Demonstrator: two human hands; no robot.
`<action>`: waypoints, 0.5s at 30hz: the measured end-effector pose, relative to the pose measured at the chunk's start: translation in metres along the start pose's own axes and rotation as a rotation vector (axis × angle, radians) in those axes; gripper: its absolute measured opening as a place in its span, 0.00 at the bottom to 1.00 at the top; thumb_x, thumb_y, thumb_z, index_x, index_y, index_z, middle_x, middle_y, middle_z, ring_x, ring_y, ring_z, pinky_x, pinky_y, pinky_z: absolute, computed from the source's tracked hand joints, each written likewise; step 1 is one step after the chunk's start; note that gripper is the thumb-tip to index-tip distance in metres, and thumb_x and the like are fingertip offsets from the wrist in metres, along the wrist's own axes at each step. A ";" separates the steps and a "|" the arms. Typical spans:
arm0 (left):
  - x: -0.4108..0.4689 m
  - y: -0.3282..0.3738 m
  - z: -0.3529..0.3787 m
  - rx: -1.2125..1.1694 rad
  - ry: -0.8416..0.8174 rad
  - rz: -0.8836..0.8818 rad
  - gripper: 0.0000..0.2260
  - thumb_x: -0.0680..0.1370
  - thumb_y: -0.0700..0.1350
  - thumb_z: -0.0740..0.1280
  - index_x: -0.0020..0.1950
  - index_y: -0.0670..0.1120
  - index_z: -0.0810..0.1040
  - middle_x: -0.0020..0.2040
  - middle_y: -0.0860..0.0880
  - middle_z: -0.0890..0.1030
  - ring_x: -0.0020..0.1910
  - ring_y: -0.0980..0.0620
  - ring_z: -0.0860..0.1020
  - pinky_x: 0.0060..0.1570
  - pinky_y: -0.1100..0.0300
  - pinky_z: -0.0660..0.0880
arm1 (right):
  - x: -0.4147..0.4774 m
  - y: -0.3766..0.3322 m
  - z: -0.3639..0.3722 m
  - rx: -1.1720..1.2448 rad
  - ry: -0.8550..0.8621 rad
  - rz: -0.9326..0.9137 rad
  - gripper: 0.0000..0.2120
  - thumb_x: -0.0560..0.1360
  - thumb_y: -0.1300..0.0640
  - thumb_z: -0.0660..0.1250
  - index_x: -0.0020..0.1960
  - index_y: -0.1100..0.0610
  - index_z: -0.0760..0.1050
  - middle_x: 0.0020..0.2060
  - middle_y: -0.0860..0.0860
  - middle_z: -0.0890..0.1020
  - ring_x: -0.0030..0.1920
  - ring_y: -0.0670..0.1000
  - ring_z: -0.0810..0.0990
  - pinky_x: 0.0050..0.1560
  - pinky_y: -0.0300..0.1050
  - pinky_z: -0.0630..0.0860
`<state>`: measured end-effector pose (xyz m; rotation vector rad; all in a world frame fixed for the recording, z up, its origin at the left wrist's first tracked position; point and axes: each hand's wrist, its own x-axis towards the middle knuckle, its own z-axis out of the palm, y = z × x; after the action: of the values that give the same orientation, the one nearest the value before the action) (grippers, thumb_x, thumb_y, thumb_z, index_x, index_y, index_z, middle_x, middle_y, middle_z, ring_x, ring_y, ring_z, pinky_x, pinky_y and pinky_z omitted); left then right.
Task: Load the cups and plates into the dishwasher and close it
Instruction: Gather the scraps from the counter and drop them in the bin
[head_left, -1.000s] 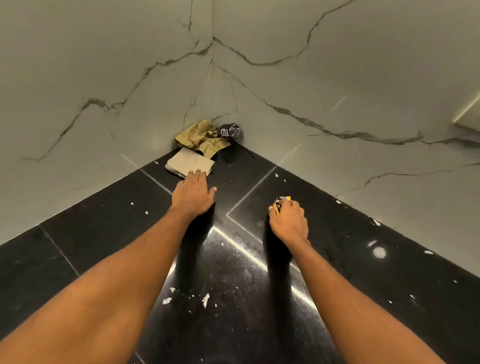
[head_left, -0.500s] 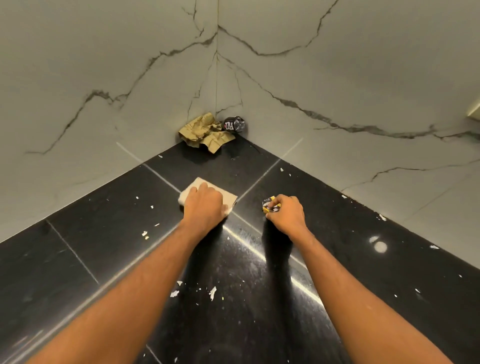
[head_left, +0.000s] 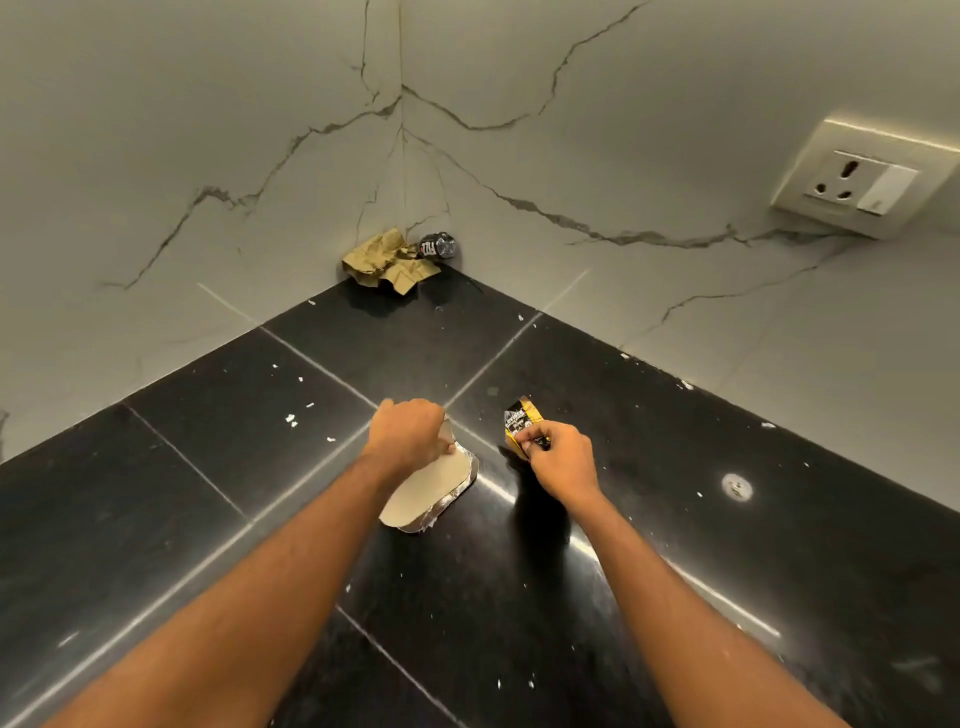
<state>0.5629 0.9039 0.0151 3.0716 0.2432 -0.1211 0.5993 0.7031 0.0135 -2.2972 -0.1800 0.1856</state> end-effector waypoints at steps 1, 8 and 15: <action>-0.009 0.006 0.000 -0.099 -0.006 -0.038 0.16 0.76 0.59 0.65 0.55 0.48 0.76 0.55 0.49 0.80 0.55 0.45 0.78 0.49 0.52 0.69 | -0.008 0.003 -0.004 0.010 0.018 -0.007 0.11 0.73 0.64 0.66 0.47 0.51 0.83 0.49 0.49 0.85 0.51 0.50 0.80 0.44 0.36 0.67; -0.098 0.052 -0.004 -0.422 0.118 -0.093 0.06 0.79 0.48 0.57 0.48 0.46 0.63 0.40 0.47 0.74 0.44 0.38 0.75 0.40 0.48 0.70 | -0.091 0.019 -0.049 0.138 0.034 -0.090 0.30 0.72 0.69 0.61 0.68 0.44 0.70 0.62 0.50 0.77 0.60 0.52 0.76 0.59 0.52 0.77; -0.172 0.090 -0.006 -0.713 0.189 -0.146 0.07 0.80 0.44 0.57 0.56 0.44 0.65 0.45 0.45 0.75 0.46 0.42 0.75 0.43 0.53 0.68 | -0.165 0.030 -0.074 0.233 0.082 -0.118 0.28 0.73 0.69 0.62 0.68 0.48 0.71 0.61 0.53 0.78 0.59 0.55 0.77 0.55 0.56 0.79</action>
<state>0.4082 0.7892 0.0402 2.3524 0.4135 0.2072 0.4538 0.5984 0.0527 -2.0516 -0.2382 0.0488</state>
